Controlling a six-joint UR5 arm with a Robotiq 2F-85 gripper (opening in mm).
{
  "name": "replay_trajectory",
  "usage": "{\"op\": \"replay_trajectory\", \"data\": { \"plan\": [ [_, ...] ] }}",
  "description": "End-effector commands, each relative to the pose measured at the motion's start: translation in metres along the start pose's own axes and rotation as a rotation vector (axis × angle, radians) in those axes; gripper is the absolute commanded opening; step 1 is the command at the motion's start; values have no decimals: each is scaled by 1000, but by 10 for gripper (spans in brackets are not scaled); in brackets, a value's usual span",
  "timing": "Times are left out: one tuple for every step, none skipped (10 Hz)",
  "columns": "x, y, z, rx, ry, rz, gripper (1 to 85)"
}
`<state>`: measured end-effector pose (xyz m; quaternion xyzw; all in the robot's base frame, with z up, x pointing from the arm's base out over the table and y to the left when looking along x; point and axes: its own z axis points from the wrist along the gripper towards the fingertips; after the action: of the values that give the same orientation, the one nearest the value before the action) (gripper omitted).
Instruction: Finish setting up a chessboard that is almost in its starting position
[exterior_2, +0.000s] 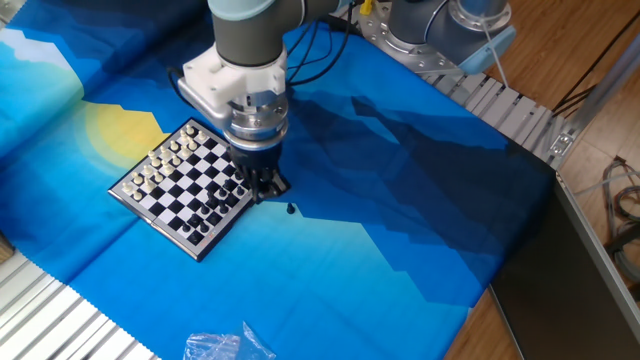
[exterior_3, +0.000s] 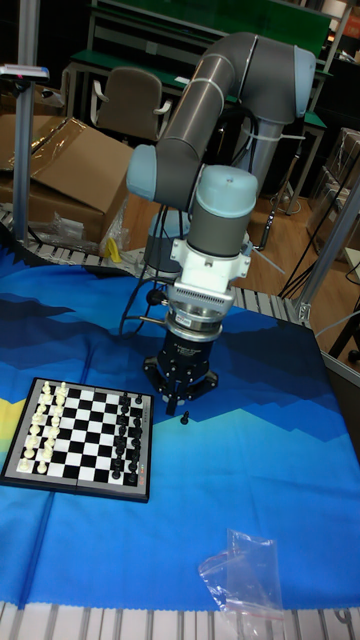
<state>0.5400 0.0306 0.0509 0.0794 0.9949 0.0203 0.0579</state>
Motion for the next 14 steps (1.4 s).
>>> {"op": "replay_trajectory", "data": {
  "plan": [
    [7, 2, 2, -11, 25, 41, 17],
    [5, 7, 2, -28, 15, 33, 73],
    [3, 9, 2, -39, 11, 33, 113],
    [3, 8, 2, -36, 10, 32, 127],
    [5, 8, 2, -35, 16, 28, 143],
    [6, 10, 2, -40, 20, 24, 177],
    [7, 13, 2, -53, 24, 14, 213],
    [8, 16, 1, -64, 28, 5, 280],
    [8, 16, 1, -64, 28, -4, 300],
    [8, 13, 2, -55, 27, -4, 277],
    [6, 11, 2, -46, 22, -2, 260],
    [6, 11, 2, -46, 21, 9, 253],
    [6, 11, 2, -46, 23, 20, 230],
    [6, 10, 2, -43, 22, 26, 227]
  ]
}}
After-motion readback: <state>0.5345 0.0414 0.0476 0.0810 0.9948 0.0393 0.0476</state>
